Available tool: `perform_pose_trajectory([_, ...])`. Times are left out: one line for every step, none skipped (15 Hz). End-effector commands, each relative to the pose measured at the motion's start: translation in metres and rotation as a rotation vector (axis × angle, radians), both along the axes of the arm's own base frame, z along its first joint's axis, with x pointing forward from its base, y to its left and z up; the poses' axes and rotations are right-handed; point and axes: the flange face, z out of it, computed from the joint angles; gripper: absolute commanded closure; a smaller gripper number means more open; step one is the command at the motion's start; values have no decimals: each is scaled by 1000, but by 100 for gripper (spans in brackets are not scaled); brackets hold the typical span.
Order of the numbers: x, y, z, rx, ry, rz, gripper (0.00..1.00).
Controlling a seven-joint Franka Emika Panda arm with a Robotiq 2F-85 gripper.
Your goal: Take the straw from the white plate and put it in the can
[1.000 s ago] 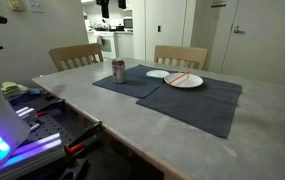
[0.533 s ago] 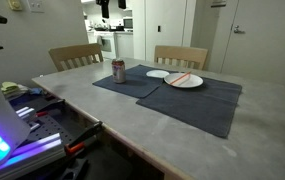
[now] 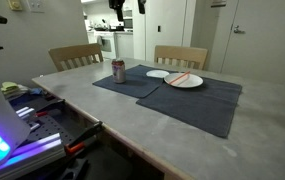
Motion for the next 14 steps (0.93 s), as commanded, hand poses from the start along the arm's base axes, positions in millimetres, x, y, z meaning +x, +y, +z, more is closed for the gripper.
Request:
perform_pose_trajectory([63, -5, -27, 8, -26, 172, 0])
perform_pose_trajectory([76, -5, -36, 12, -42, 214, 0])
perform_pose_trajectory([92, -6, -45, 22, -62, 255, 0])
perform_pose_trajectory([105, -7, -54, 31, -76, 284, 0])
perform_pose_trajectory([119, -12, -68, 43, -99, 306, 0])
perform_pose_trajectory([132, -17, -80, 54, -108, 315, 0])
perform_pose_trajectory([145, -24, -92, 70, -116, 316, 0])
perform_pose_trajectory([155, -29, -103, 86, -119, 318, 0])
perform_pose_trajectory([167, -37, -117, 101, -117, 314, 0])
perform_pose_trajectory([177, -43, -128, 118, -117, 311, 0])
perform_pose_trajectory([188, -50, -137, 132, -112, 304, 0])
perform_pose_trajectory([198, -56, -147, 147, -110, 302, 0])
perform_pose_trajectory([207, -62, -155, 155, -106, 297, 0])
perform_pose_trajectory([216, -68, -163, 164, -104, 293, 0])
